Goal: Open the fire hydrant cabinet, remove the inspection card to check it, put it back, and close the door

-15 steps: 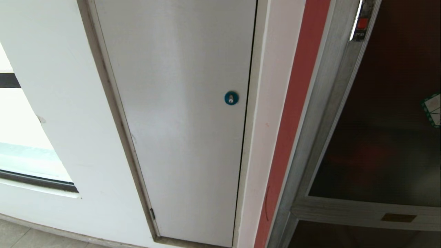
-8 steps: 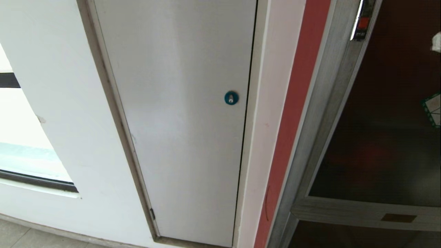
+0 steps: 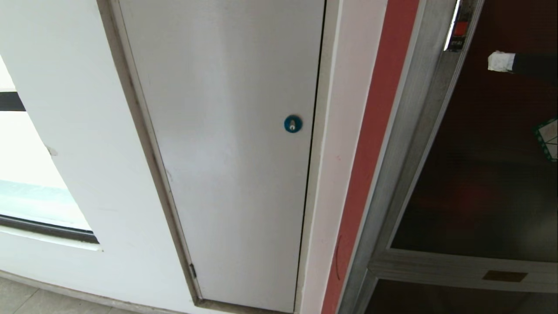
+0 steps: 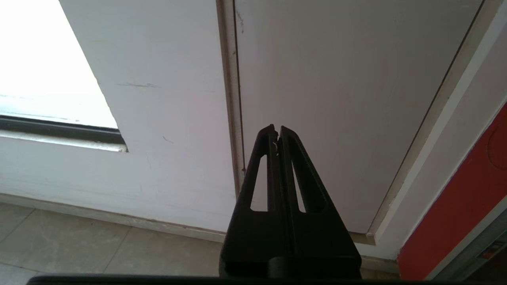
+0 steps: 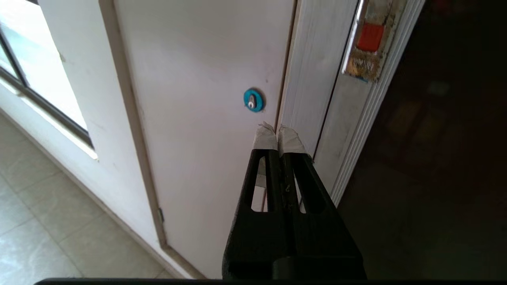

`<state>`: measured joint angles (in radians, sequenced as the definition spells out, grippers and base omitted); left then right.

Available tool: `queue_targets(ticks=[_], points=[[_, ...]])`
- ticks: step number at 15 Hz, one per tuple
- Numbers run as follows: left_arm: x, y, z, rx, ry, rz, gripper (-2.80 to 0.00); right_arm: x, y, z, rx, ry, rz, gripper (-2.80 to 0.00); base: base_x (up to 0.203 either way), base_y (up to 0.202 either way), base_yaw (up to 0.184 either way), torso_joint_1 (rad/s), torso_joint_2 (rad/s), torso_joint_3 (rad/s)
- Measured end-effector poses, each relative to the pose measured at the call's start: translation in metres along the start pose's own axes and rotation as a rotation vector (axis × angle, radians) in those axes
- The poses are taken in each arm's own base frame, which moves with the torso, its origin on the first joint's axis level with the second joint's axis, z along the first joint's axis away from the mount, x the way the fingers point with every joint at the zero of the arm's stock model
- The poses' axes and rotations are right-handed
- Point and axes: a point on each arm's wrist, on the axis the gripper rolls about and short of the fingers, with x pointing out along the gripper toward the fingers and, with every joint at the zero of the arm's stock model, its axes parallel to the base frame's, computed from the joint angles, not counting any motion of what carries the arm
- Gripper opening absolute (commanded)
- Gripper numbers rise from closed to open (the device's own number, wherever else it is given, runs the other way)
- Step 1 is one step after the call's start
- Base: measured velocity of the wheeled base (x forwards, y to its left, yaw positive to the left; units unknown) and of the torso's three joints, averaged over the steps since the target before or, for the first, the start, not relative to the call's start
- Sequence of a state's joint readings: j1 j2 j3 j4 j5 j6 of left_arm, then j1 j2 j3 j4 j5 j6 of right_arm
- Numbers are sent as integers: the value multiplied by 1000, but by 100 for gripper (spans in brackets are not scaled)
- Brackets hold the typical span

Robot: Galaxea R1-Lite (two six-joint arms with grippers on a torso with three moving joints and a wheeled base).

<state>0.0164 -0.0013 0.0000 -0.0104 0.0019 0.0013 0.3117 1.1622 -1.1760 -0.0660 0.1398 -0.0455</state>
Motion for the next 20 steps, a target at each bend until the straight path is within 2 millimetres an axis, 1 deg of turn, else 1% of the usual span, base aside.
queue_targets(ticks=[2, 5, 9, 13, 20], points=[[0, 0, 0, 0, 0, 0, -280, 5, 0, 0, 4, 2, 3, -280, 0, 0, 0, 0, 0, 0], [0, 0, 0, 0, 0, 0, -280, 14, -3, 7, 21, -14, -3, -280, 0, 0, 0, 0, 0, 0], [0, 0, 0, 0, 0, 0, -280, 26, -13, 17, 19, -34, -56, -280, 0, 0, 0, 0, 0, 0], [0, 0, 0, 0, 0, 0, -280, 31, -23, 21, 54, -44, -99, -280, 0, 0, 0, 0, 0, 0], [0, 0, 0, 0, 0, 0, -280, 47, -28, 24, 57, -44, -107, -280, 0, 0, 0, 0, 0, 0]])
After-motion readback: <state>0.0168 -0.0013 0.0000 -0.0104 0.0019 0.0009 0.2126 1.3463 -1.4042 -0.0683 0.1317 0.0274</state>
